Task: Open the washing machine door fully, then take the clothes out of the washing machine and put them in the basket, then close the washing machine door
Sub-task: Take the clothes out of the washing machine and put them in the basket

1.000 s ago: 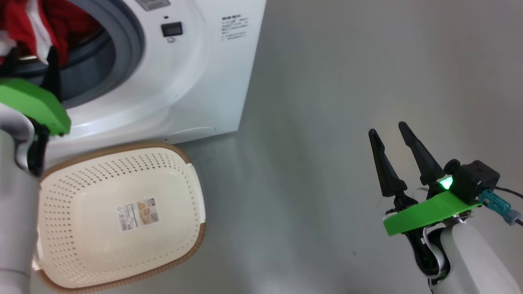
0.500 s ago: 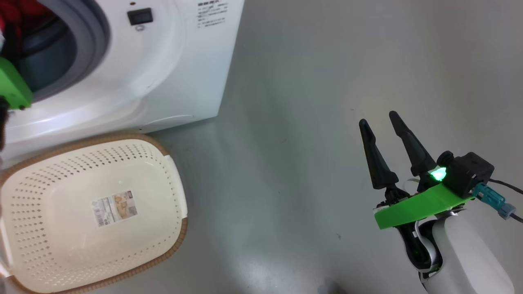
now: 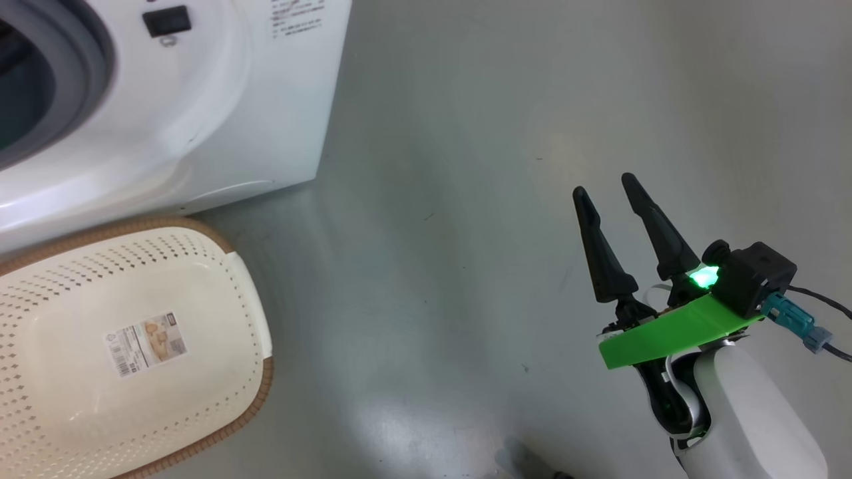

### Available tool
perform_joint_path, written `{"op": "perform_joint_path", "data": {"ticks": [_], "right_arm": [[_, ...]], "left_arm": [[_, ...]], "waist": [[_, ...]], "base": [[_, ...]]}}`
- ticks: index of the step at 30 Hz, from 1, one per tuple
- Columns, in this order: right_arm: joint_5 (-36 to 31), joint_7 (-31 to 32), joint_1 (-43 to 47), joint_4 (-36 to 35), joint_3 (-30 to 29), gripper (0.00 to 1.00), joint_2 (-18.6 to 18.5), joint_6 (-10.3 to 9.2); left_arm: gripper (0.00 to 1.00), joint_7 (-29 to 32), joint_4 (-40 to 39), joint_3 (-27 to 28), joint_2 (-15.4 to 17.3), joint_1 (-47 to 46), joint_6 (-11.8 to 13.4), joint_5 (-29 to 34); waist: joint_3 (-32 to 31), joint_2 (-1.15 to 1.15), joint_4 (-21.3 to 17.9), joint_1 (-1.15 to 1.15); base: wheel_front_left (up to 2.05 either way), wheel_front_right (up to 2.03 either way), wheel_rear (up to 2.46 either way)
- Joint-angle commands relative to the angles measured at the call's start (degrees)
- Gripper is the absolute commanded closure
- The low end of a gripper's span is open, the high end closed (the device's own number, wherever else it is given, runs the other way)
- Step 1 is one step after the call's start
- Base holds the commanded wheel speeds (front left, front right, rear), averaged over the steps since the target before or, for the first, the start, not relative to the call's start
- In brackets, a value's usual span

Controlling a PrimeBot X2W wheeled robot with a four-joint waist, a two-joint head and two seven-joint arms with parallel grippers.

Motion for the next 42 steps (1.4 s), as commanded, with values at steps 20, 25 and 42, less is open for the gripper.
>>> {"op": "perform_joint_path", "data": {"ticks": [20,25,42], "right_arm": [[-0.57,-0.37,0.85,-1.13,-0.02,0.00,-0.75,0.36],[-0.61,-0.37,2.17,-0.80,-0.52,0.00,-1.37,0.36],[-0.43,-0.37,7.07,-0.17,-2.06,0.00,-3.12,0.36]], "left_arm": [[1.00,-10.31,-2.62,1.01,-0.28,5.85,-0.37,-5.24],[1.00,-10.82,-9.57,2.98,-1.13,12.21,-0.39,-8.69],[1.00,-10.86,-37.06,17.63,-7.27,34.05,-0.13,-1.74]], "waist": [[-4.65,0.00,2.10,0.00],[-7.66,0.00,3.37,0.00],[-15.98,0.00,6.83,0.00]], "base": [[0.00,0.00,0.00],[0.00,0.00,0.00],[0.00,0.00,0.00]]}}
